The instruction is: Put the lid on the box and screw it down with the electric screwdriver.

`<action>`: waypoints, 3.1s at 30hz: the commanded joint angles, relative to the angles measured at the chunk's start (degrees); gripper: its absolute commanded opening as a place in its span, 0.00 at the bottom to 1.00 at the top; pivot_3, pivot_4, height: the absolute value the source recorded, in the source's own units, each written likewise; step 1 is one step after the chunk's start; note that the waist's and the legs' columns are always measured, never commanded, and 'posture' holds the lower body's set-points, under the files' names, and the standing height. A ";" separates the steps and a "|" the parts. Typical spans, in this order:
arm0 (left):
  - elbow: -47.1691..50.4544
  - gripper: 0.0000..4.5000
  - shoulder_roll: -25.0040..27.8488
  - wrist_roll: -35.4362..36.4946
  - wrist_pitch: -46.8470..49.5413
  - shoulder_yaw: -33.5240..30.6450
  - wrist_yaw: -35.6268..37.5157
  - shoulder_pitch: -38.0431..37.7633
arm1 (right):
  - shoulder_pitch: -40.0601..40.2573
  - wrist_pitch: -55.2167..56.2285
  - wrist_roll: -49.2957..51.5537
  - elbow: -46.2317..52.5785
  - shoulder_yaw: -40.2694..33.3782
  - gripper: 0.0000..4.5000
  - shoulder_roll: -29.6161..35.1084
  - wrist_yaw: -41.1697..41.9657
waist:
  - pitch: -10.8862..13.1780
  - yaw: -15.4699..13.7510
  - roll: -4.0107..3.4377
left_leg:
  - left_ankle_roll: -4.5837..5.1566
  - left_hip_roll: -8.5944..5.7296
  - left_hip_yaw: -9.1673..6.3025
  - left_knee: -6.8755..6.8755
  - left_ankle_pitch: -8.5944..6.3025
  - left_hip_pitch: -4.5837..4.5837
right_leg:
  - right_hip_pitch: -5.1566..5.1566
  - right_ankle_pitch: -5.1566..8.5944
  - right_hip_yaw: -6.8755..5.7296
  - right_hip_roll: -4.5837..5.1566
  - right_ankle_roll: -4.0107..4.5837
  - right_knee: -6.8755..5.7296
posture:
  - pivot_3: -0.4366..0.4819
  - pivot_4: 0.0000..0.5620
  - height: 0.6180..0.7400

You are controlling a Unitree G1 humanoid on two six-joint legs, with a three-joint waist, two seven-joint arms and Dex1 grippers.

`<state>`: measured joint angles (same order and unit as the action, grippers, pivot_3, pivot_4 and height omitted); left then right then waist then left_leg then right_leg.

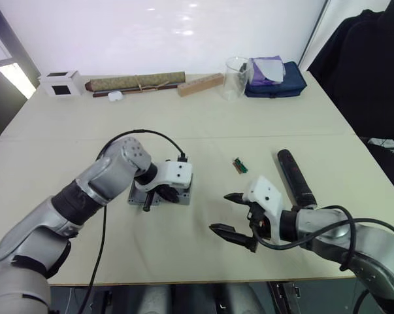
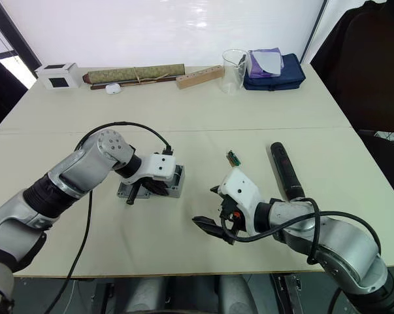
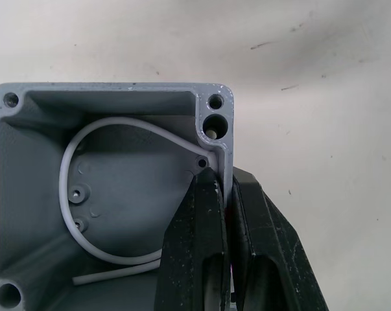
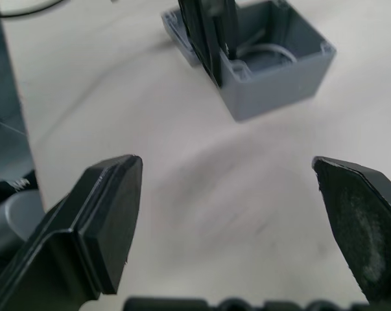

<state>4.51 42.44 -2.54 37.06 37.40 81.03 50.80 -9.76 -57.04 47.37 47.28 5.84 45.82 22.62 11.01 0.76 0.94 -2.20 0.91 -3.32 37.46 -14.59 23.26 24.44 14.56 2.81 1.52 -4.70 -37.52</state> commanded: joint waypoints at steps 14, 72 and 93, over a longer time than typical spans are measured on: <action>-17.61 0.01 -10.95 -2.93 -25.09 0.83 5.47 7.22 | 3.17 -1.50 1.64 4.99 -5.71 1.00 1.92 0.07 | 0.00 0.16 -0.01 | 0.17 0.02 -0.02 0.18 -0.09 0.05 | 0.00 0.00 -0.01 -0.06 0.00 -0.03 | 0.48 0.27 1.00; -16.16 0.53 10.64 55.55 55.44 -15.12 -61.22 0.88 | -15.05 2.75 -19.42 1.68 9.31 1.00 -4.66 4.62 | 0.01 1.31 -0.03 | 0.36 -0.08 -0.14 0.47 -0.21 0.04 | 0.09 0.17 -0.06 0.14 -0.08 -0.59 | 0.48 0.27 1.00; -12.96 0.00 9.51 59.26 34.76 -35.12 -67.33 1.63 | -14.10 -2.14 0.17 -4.79 -14.36 1.00 -12.62 5.44 | -0.11 0.01 0.07 | 0.23 -0.17 -0.17 0.47 -0.14 -0.05 | -0.05 0.13 -0.10 0.17 -0.04 -0.58 | 0.48 0.27 1.00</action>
<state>-10.21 49.50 61.58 84.15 7.91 4.74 47.68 -22.36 -59.15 41.24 45.16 -1.19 35.83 29.56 10.90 0.77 1.01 -2.00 0.76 -3.49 37.93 -14.71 23.25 24.44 14.68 2.70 1.68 -4.71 -38.11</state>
